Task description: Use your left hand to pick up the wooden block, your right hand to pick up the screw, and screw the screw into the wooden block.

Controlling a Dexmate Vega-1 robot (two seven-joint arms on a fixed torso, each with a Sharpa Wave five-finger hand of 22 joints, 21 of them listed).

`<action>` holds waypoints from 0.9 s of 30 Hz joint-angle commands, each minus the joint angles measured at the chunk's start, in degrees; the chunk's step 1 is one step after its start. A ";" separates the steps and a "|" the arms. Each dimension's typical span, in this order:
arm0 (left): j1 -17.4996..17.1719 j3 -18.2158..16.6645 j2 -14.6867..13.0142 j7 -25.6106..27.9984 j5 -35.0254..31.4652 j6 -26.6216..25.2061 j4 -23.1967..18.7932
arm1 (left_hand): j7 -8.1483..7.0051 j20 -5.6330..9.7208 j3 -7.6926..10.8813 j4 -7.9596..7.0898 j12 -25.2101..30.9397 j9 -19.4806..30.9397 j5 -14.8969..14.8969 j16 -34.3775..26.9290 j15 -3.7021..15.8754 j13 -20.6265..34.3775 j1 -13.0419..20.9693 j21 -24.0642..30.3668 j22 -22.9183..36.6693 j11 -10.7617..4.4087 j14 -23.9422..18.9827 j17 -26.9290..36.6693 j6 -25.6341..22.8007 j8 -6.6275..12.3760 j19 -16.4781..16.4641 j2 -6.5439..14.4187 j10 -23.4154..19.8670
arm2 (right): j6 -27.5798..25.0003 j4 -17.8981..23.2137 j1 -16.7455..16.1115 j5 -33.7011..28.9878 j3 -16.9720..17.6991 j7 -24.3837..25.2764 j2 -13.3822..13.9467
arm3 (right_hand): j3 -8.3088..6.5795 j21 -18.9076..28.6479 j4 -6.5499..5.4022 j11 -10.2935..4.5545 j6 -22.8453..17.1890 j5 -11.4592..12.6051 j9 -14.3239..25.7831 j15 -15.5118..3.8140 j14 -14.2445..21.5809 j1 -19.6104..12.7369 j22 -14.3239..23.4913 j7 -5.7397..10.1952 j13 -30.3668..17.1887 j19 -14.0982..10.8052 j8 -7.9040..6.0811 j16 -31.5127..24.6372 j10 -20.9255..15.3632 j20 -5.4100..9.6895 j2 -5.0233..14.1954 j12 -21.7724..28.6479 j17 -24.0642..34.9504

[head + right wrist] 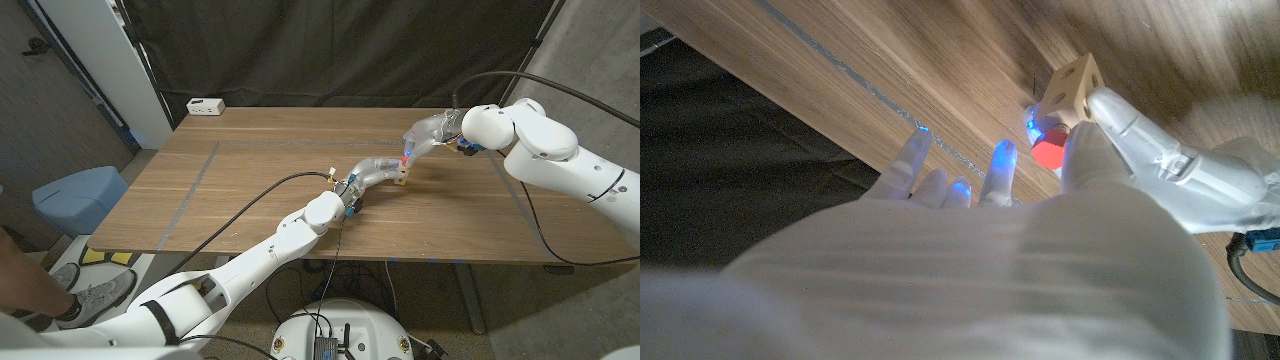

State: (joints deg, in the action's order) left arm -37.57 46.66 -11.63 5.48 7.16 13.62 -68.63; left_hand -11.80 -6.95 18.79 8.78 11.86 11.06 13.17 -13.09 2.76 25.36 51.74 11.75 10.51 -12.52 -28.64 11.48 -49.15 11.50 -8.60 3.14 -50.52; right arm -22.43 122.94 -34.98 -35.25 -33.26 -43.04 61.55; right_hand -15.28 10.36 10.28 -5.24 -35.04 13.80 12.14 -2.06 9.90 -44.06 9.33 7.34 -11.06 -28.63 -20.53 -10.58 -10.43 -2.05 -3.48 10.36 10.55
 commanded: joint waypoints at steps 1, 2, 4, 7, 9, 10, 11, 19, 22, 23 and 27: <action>0.37 0.12 0.34 -0.16 0.12 0.14 0.68 | 1.34 -0.09 0.49 -0.07 0.30 0.16 0.34 0.13 3.74 0.20 -0.85 0.46 0.26 0.11 -0.38 0.06 -2.01 0.50 -0.34 1.42 -0.40 | 1.14 -0.67 0.39 -0.01 -0.29 0.62 -0.17 | -0.82 0.05 -0.06 -0.79 -0.71 -0.09 0.26 -1.51 -0.15 -1.64 0.20 0.66 -0.31 0.18 -0.38 -0.27 -0.08 -0.06 0.11 0.24 0.08; 0.37 0.12 0.36 -0.16 0.14 0.15 0.70 | 1.27 -0.09 0.49 -0.06 0.30 0.16 0.34 0.13 3.76 0.20 -0.84 0.46 0.26 0.11 -0.37 0.07 -2.05 0.52 -0.36 1.41 -0.41 | 1.34 -0.74 0.42 0.03 -0.29 0.68 -0.19 | -0.87 0.06 -0.05 -0.88 -0.85 -0.10 0.27 -1.55 -0.13 -1.77 0.20 0.67 -0.31 0.18 -0.44 -0.28 -0.11 -0.05 0.13 0.26 0.08; 0.39 0.14 0.38 -0.16 0.11 0.16 0.72 | 1.26 -0.10 0.47 -0.05 0.30 0.16 0.33 0.11 3.75 0.20 -0.83 0.46 0.26 0.11 -0.38 0.07 -2.00 0.50 -0.35 1.39 -0.41 | 1.55 -0.83 0.49 -0.10 -0.37 0.77 -0.27 | -1.06 0.07 -0.05 -1.20 -1.43 -0.16 0.30 -1.56 -0.14 -2.24 0.20 0.86 -0.30 0.19 -0.68 -0.31 -0.12 -0.04 0.18 0.30 0.07; 0.42 0.16 0.40 -0.12 0.07 0.17 0.73 | 1.33 -0.06 0.48 -0.02 0.30 0.16 0.34 0.10 3.79 0.20 -0.79 0.47 0.26 0.11 -0.38 0.07 -2.05 0.52 -0.36 1.38 -0.41 | 1.71 -1.07 0.73 -0.12 -0.49 0.56 -0.48 | -1.27 0.11 -0.10 -1.44 -2.21 -0.27 0.35 -1.78 -0.09 -2.80 0.20 0.84 -0.30 0.15 -1.01 -0.37 -0.11 -0.07 0.24 0.34 0.06; 0.43 0.18 0.41 -0.12 0.05 0.13 0.69 | 1.29 -0.07 0.48 0.00 0.30 0.16 0.34 0.10 3.76 0.20 -0.77 0.44 0.26 0.11 -0.36 0.07 -2.05 0.52 -0.31 1.38 -0.39 | 1.97 -1.21 0.74 0.01 -0.45 0.67 -0.54 | -1.35 0.12 -0.18 -1.61 -2.71 -0.34 0.38 -1.85 -0.08 -3.00 0.20 0.96 -0.30 0.17 -1.22 -0.41 -0.18 -0.07 0.28 0.38 0.07; 0.44 0.18 0.42 -0.09 0.04 0.09 0.68 | 1.31 -0.08 0.50 -0.05 0.30 0.16 0.34 0.10 3.74 0.20 -0.79 0.44 0.26 0.10 -0.31 0.10 -1.98 0.49 -0.30 1.47 -0.40 | 2.04 -1.23 0.73 0.05 -0.44 0.71 -0.55 | -1.39 0.13 -0.22 -1.66 -3.09 -0.40 0.40 -1.89 0.01 -3.16 0.20 1.01 -0.30 0.16 -1.38 -0.46 -0.19 -0.08 0.25 0.40 0.07; 0.44 0.18 0.41 -0.12 0.06 0.05 0.66 | 1.30 -0.08 0.48 -0.04 0.30 0.16 0.34 0.10 3.74 0.20 -0.79 0.43 0.26 0.10 -0.33 0.10 -1.96 0.48 -0.28 1.44 -0.40 | 2.14 -1.25 0.71 0.04 -0.42 0.80 -0.54 | -1.41 0.13 -0.25 -1.85 -3.16 -0.42 0.41 -1.88 0.03 -3.19 0.20 0.97 -0.30 0.17 -1.42 -0.48 -0.22 -0.10 0.26 0.42 0.08; 0.54 0.25 0.49 -0.24 0.13 -0.18 0.68 | 1.47 -0.08 0.48 -0.03 0.30 0.16 0.34 0.08 3.80 0.20 -0.80 0.45 0.26 0.10 -0.37 0.09 -2.00 0.50 -0.31 1.41 -0.37 | 2.40 -1.52 0.87 0.26 -0.48 0.52 -0.73 | -1.75 0.18 -0.42 -2.05 -4.38 -0.63 0.51 -2.16 0.25 -3.83 0.20 1.10 -0.29 0.11 -1.98 -0.64 -0.47 -0.05 0.35 0.55 0.18; 0.59 0.25 0.57 -0.24 0.17 -0.18 0.82 | 1.47 -0.03 0.47 -0.03 0.32 0.16 0.34 0.06 3.77 0.20 -0.82 0.45 0.26 0.11 -0.38 0.09 -2.04 0.52 -0.32 1.40 -0.42 | 2.39 -1.54 0.87 0.08 -0.53 0.55 -0.72 | -1.85 0.19 -0.54 -2.27 -5.22 -0.73 0.59 -2.23 0.25 -3.95 0.20 1.20 -0.28 0.10 -2.38 -0.68 -0.57 -0.05 0.39 0.59 0.23; 0.61 0.26 0.60 -0.25 0.17 -0.11 0.89 | 1.45 -0.04 0.47 -0.03 0.32 0.16 0.34 0.07 3.74 0.20 -0.82 0.45 0.26 0.11 -0.37 0.09 -2.02 0.51 -0.32 1.38 -0.42 | 2.42 -1.55 0.84 0.08 -0.51 0.60 -0.71 | -1.88 0.19 -0.58 -2.30 -5.40 -0.76 0.62 -2.24 0.34 -4.00 0.20 1.13 -0.28 0.09 -2.47 -0.73 -0.60 -0.05 0.43 0.60 0.24; 0.67 0.28 0.67 -0.22 0.17 -0.09 1.04 | 1.55 -0.05 0.46 -0.08 0.30 0.16 0.33 0.07 3.78 0.20 -0.90 0.43 0.26 0.11 -0.36 0.09 -2.06 0.52 -0.28 1.40 -0.38 | 2.59 -1.58 0.69 0.06 -0.42 0.92 -0.66 | -2.05 0.24 -0.65 -2.82 -6.59 -0.94 0.87 -2.49 0.53 -4.49 0.20 1.24 -0.27 -0.01 -3.13 -0.84 -0.97 -0.03 0.57 0.72 0.25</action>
State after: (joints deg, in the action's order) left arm -37.06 46.86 -11.14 5.30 7.24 13.62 -67.93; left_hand -11.80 -6.95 18.85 8.73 11.85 11.05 13.15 -13.09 2.76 25.36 51.75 11.75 10.51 -12.50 -28.64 11.48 -49.14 11.50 -8.60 3.10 -50.49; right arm -20.30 121.62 -34.22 -35.18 -33.70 -42.48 60.96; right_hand -16.86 10.36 9.64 -7.58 -40.64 13.06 12.67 -2.05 9.90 -47.62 9.34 8.35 -11.06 -28.65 -22.93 -10.86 -11.14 -2.05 -2.78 10.82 10.54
